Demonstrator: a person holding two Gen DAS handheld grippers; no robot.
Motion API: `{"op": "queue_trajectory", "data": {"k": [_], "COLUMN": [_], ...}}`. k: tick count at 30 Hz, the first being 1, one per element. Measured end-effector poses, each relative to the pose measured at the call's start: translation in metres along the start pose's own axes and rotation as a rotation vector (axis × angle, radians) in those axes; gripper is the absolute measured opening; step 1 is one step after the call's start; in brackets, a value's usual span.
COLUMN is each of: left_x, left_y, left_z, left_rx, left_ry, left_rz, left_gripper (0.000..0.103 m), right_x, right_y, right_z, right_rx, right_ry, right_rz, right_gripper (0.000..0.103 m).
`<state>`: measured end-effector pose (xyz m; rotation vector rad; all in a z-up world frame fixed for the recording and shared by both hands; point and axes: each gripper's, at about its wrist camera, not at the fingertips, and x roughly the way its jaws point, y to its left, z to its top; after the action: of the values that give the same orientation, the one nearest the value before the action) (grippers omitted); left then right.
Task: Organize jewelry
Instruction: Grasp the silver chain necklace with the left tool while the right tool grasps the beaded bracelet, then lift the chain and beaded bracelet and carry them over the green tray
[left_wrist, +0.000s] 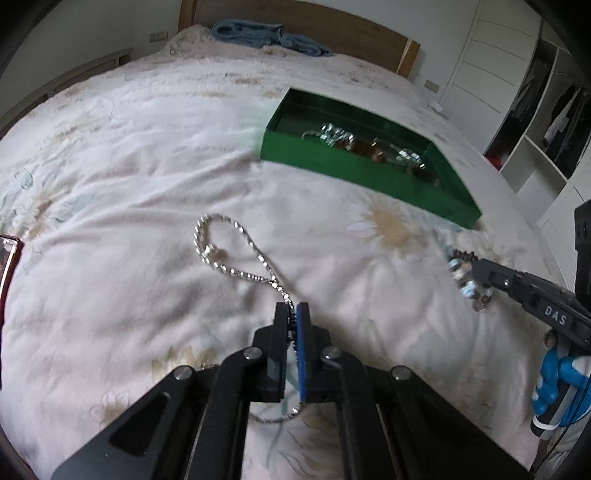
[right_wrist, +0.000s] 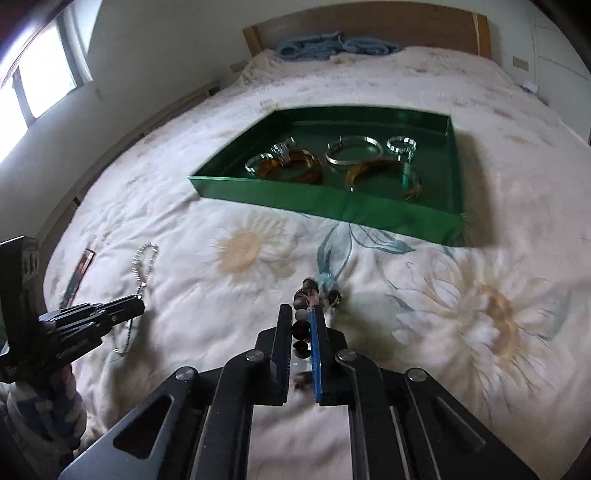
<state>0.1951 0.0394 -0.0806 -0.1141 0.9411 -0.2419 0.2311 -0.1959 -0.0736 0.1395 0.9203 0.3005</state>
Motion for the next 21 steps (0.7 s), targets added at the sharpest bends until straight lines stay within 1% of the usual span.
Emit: {"op": "queue_trajectory", "data": {"k": [10,21], "left_x": [-0.070,-0.135], "left_y": [-0.019,-0.047], "left_z": [-0.004,-0.021], "left_rx": [0.011,0.042], "left_ry": [-0.115,-0.221], "left_rz": [-0.023,-0.057], "left_gripper": [0.004,0.004], "right_x": [-0.068,-0.144], "right_y": [0.011,0.034], "right_z": [-0.016,-0.041], "right_rx": [-0.003,-0.049], "right_ry": [-0.101,-0.205], "right_rz": [0.009,0.000], "right_gripper": [0.009,0.009]}}
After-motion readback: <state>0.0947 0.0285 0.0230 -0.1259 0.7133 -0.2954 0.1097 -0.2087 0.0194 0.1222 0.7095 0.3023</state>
